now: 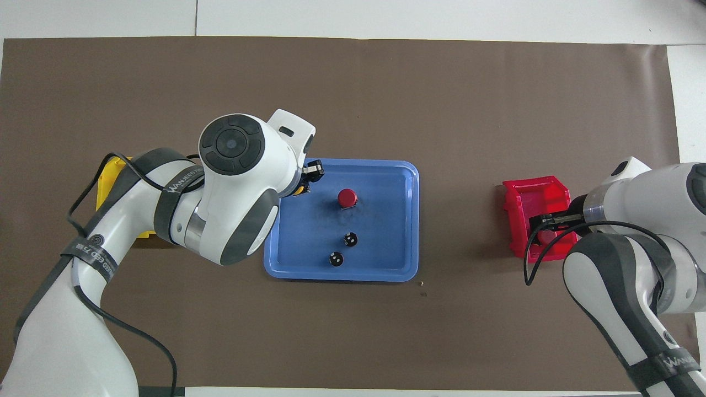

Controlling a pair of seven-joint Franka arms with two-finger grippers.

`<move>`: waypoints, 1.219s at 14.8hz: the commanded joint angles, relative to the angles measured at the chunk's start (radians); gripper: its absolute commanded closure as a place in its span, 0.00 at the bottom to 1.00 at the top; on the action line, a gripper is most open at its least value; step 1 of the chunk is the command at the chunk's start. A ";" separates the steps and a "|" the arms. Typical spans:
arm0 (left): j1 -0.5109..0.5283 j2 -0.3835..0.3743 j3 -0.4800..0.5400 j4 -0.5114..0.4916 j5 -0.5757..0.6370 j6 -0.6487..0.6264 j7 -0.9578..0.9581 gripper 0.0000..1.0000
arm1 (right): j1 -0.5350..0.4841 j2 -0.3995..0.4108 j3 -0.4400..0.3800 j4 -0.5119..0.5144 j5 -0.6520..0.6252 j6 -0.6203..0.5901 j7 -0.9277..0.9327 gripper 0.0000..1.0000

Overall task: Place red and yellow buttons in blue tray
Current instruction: 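Place the yellow button in the tray with the left gripper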

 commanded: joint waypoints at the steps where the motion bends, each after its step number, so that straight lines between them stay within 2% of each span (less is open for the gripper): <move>1: -0.044 0.037 0.019 -0.026 -0.020 0.075 -0.045 0.98 | -0.036 0.016 0.007 -0.034 0.006 0.053 -0.038 0.32; 3: -0.049 0.053 0.019 -0.026 -0.020 0.078 -0.046 0.98 | -0.035 0.032 0.007 -0.037 0.006 0.068 -0.037 0.32; 4: -0.049 0.054 0.019 -0.025 -0.019 0.070 -0.045 0.85 | -0.035 0.034 0.007 -0.040 0.006 0.074 -0.037 0.32; 5: -0.049 0.054 0.019 -0.023 -0.019 0.069 -0.043 0.61 | -0.035 0.033 0.007 -0.048 0.006 0.078 -0.037 0.32; 6: -0.051 0.054 0.019 -0.020 -0.019 0.061 -0.045 0.46 | -0.035 0.032 0.007 -0.053 0.006 0.079 -0.038 0.32; 8: -0.064 0.053 0.021 -0.010 -0.019 0.052 -0.046 0.31 | -0.033 0.029 0.008 -0.062 0.006 0.079 -0.041 0.32; 10: -0.064 0.045 0.021 0.010 -0.019 0.009 -0.046 0.22 | -0.036 0.025 0.007 -0.071 0.006 0.078 -0.060 0.33; 12: -0.052 0.024 0.022 0.055 -0.019 -0.090 -0.031 0.12 | -0.047 0.022 0.007 -0.080 0.006 0.079 -0.080 0.33; 14: -0.022 -0.017 0.036 0.063 -0.017 -0.166 0.033 0.07 | -0.048 0.019 0.007 -0.088 0.006 0.079 -0.078 0.33; 16: 0.098 -0.068 0.035 0.058 -0.017 -0.251 0.180 0.06 | -0.047 0.017 0.007 -0.091 0.006 0.079 -0.080 0.34; 18: 0.204 -0.094 0.036 0.056 -0.014 -0.320 0.335 0.06 | -0.045 0.014 0.008 -0.100 0.006 0.079 -0.080 0.41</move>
